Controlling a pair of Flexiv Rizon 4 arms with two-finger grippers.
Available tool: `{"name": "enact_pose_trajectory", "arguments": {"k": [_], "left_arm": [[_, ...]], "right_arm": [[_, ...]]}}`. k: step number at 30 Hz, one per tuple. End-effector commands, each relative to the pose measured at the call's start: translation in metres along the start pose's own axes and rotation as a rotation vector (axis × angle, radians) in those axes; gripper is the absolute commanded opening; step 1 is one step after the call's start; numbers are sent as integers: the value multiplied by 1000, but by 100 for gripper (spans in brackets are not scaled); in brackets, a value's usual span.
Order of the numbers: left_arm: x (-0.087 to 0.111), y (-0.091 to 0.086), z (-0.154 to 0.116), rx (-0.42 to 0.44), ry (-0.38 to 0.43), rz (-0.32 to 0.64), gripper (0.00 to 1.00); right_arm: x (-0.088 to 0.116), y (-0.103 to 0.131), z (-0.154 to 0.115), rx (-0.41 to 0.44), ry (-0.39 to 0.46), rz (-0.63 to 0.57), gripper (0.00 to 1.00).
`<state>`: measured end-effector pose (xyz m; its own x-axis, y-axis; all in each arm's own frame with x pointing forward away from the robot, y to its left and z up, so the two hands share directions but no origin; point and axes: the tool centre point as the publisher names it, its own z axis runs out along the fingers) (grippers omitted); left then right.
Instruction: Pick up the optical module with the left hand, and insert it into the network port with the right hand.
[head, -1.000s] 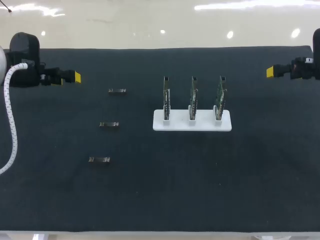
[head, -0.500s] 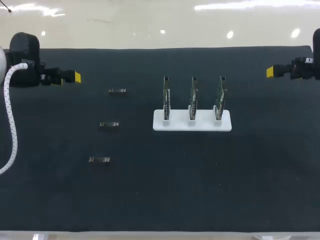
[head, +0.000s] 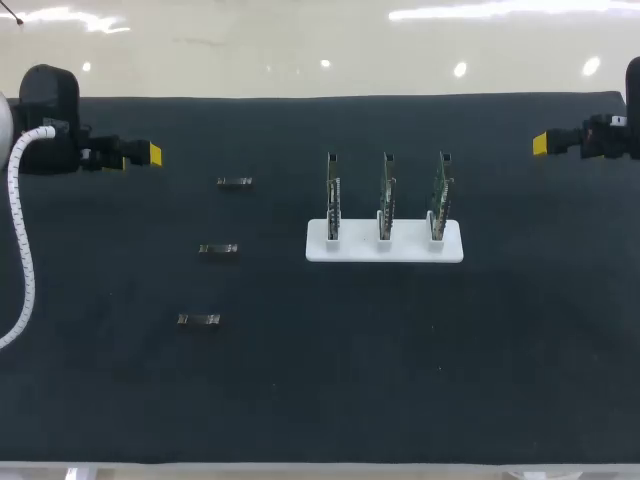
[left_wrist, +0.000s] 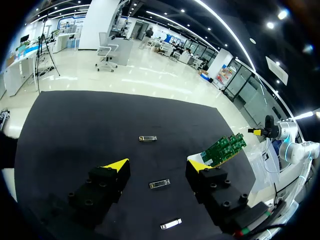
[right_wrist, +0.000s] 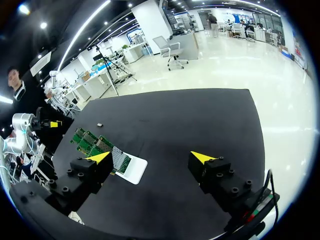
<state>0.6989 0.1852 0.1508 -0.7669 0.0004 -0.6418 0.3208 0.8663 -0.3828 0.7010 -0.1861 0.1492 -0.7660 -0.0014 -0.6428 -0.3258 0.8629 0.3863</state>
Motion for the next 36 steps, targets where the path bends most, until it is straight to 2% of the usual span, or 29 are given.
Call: {"name": "enact_pose_trajectory", "arguments": {"k": [1,8,9,11,12,17,26,33,36], "left_arm": [[-1,0,0,-2,2,-1,100],[-1,0,0,-2,2,-1,100],[-15,-6,15,4,11,18,100],[-33,-16,32,55,63,64,100],[-38,-19,38,71,56,94,100],[-43,-25,44,181,203,238,100],[-24,-19,16,315,410,516,100],[3,-8,-11,336,538,691,100],[17,-1,-24,346,566,756,100]], "right_arm": [[0,1,-1,7,0,1,100],[0,1,-1,7,0,1,100],[0,1,-1,7,0,1,100],[0,1,-1,7,0,1,100],[0,1,-1,7,0,1,100],[0,1,-1,7,0,1,100],[0,1,-1,7,0,1,100],[0,1,-1,7,0,1,100],[0,1,-1,7,0,1,100]]}}
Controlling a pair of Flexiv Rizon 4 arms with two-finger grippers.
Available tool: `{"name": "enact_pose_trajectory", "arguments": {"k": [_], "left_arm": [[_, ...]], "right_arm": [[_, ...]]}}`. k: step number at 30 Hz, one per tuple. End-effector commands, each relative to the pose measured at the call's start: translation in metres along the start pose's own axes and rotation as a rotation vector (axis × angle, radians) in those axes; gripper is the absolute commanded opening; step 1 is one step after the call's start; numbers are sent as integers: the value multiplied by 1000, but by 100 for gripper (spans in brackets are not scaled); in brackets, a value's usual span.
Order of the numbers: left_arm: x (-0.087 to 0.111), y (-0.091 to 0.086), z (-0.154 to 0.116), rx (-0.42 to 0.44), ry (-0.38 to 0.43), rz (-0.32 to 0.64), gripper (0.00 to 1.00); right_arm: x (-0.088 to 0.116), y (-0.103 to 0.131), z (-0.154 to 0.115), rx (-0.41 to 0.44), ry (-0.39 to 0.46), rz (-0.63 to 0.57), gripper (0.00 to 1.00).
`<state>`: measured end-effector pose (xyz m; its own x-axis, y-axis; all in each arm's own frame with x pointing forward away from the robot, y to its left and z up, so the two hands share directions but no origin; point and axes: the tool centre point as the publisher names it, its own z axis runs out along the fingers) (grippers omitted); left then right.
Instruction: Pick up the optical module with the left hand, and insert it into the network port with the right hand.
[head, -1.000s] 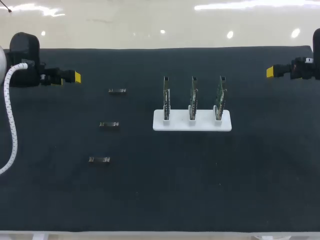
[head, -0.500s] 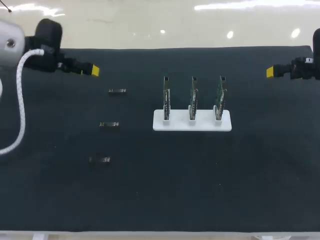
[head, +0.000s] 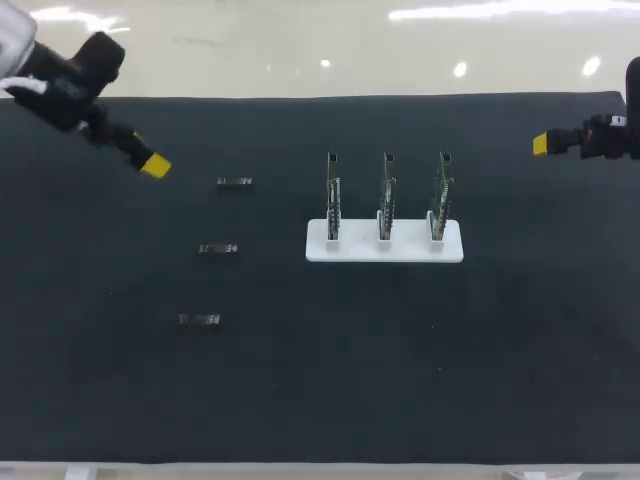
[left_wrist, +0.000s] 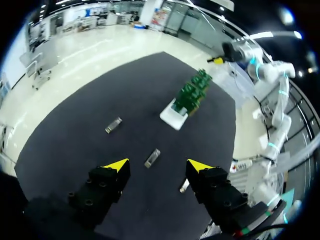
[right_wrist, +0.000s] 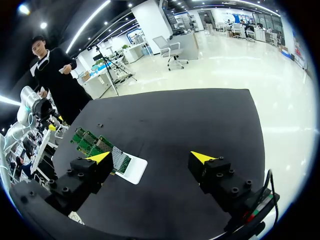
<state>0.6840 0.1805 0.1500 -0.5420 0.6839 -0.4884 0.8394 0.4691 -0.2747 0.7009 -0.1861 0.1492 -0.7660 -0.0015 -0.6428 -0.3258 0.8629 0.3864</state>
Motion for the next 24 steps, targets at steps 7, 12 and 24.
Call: {"name": "enact_pose_trajectory", "arguments": {"k": [7,12,24], "left_arm": [[41,-22,-18,36,181,206,100],[52,-32,-22,46,186,220,100],[63,-45,-33,74,207,204,100]], "right_arm": [[0,1,-1,7,0,1,100],[1,4,-1,-17,2,-31,100],[22,62,-14,-147,-53,-498,100]]}}
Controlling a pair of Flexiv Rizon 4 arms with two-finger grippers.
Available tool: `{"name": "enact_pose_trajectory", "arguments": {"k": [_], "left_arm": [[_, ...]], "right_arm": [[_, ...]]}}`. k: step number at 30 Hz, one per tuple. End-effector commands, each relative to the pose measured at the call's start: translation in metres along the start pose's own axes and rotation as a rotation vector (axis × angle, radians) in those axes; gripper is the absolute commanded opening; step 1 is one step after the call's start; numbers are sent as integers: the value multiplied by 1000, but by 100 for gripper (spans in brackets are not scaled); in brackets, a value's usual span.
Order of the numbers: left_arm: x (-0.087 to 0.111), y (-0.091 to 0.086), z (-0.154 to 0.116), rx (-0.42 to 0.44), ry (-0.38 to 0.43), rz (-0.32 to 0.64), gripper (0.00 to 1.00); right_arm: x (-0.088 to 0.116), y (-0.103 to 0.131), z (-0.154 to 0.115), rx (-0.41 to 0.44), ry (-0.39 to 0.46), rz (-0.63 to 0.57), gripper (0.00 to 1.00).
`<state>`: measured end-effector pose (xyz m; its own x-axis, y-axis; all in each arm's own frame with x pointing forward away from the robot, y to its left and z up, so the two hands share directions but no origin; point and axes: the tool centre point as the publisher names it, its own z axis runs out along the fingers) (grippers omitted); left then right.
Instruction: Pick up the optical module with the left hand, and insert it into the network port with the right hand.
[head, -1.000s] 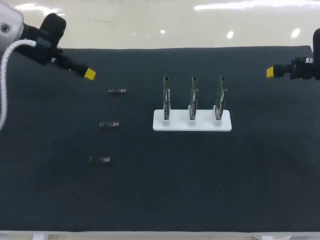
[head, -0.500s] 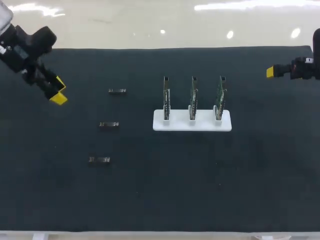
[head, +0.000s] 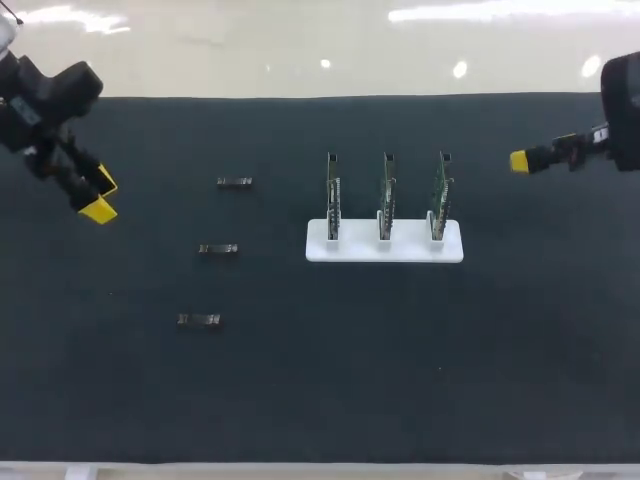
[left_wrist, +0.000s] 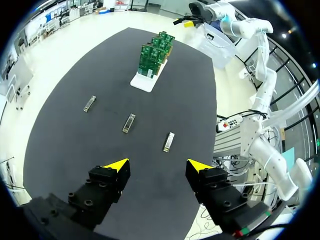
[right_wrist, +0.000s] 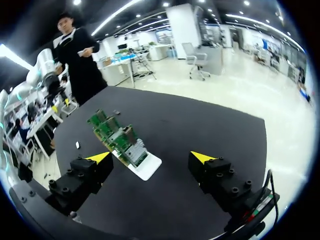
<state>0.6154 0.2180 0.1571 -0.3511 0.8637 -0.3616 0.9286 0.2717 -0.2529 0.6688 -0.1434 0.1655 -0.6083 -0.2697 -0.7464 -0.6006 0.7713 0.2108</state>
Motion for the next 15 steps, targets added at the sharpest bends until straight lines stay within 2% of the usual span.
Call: {"name": "enact_pose_trajectory", "arguments": {"k": [1,7,11,15], "left_arm": [[4,-5,-3,-1,-1,1,100],[8,-11,-5,5,4,0,100],[11,-15,-7,9,8,-2,100],[13,-17,-7,21,23,-12,100]], "right_arm": [[3,16,-7,-53,-45,-222,100],[-5,36,-9,-96,-21,-432,100],[-5,40,-10,-168,7,-454,100],[-6,52,-13,-208,6,-545,100]]}}
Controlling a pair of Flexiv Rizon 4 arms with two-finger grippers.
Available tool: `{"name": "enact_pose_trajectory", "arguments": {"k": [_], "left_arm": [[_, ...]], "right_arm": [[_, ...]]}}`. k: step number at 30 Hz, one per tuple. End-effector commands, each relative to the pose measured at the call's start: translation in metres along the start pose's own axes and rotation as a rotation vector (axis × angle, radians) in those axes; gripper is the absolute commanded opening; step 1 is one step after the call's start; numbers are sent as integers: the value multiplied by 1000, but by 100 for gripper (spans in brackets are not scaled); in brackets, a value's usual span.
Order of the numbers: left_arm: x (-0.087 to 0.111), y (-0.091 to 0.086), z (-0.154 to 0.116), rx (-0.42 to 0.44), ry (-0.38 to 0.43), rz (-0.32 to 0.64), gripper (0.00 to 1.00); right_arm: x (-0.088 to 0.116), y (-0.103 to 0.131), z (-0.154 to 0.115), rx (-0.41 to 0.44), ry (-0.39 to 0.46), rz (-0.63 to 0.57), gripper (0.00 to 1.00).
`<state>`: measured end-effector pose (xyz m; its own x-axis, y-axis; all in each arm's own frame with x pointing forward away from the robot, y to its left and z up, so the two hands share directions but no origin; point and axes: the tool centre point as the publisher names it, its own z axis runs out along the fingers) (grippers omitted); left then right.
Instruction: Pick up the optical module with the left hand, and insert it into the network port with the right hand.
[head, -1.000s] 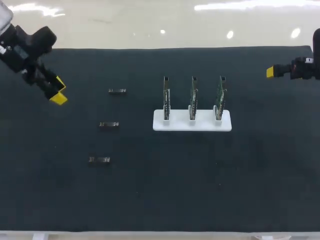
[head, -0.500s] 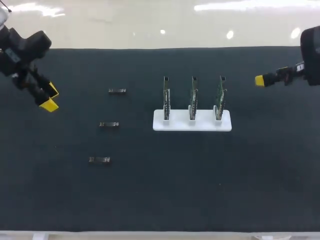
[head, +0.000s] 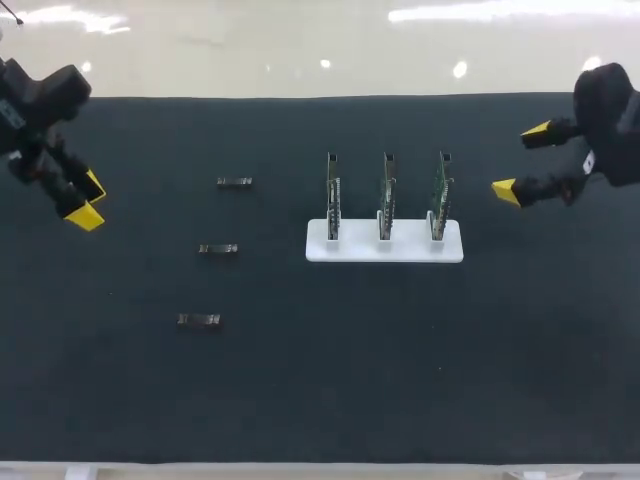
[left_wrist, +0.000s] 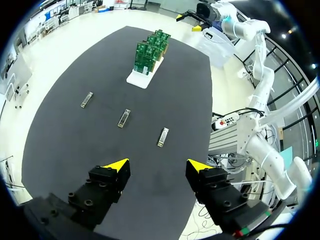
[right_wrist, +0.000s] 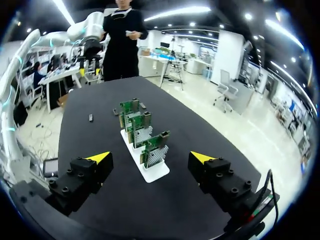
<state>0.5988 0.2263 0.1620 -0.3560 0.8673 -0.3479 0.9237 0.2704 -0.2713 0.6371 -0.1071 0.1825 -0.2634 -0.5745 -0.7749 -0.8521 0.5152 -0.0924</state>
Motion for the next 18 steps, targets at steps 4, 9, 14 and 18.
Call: {"name": "enact_pose_trajectory", "arguments": {"k": [4,9,14,18], "left_arm": [[2,-5,0,2,11,-9,100],[3,-8,1,-2,13,-11,100],[1,-9,3,-7,13,-17,100],[0,-9,4,-9,12,-22,100]], "right_arm": [[-1,10,-9,-170,-26,-115,100],[-3,11,-14,-248,-3,-115,100],[-17,-2,-16,-362,64,-137,100],[-12,-10,-19,-373,39,-52,100]]}}
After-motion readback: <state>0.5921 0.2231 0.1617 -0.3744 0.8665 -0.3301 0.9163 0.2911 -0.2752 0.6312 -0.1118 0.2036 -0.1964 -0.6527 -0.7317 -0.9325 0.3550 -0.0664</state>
